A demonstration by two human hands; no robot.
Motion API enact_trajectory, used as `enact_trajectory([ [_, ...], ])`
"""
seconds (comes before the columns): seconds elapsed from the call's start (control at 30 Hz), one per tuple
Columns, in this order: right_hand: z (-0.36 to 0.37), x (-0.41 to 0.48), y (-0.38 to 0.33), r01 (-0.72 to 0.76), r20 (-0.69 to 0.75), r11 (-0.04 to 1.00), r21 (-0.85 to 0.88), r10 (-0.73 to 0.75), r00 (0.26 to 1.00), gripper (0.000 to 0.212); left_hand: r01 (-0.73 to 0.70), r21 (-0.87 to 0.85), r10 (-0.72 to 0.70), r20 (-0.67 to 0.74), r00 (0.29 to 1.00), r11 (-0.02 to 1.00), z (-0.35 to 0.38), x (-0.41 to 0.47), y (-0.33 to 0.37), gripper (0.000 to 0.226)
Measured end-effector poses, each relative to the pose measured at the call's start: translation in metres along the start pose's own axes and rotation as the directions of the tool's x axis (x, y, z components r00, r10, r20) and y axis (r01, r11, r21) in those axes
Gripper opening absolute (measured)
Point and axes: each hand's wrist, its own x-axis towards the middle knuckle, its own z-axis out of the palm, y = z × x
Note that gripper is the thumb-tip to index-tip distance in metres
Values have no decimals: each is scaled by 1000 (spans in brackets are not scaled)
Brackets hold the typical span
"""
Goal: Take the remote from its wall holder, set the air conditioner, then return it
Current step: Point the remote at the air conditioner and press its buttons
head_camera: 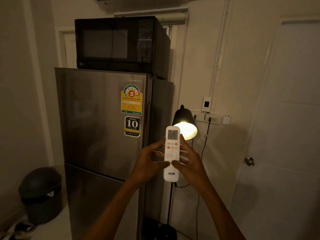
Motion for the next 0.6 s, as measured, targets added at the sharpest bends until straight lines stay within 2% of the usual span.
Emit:
enact_trajectory([
  [0.6,13,29,-44,174,-5,984,-45,-175,985,72,-69,7,70,-32,997,998,-40,12,35,78],
])
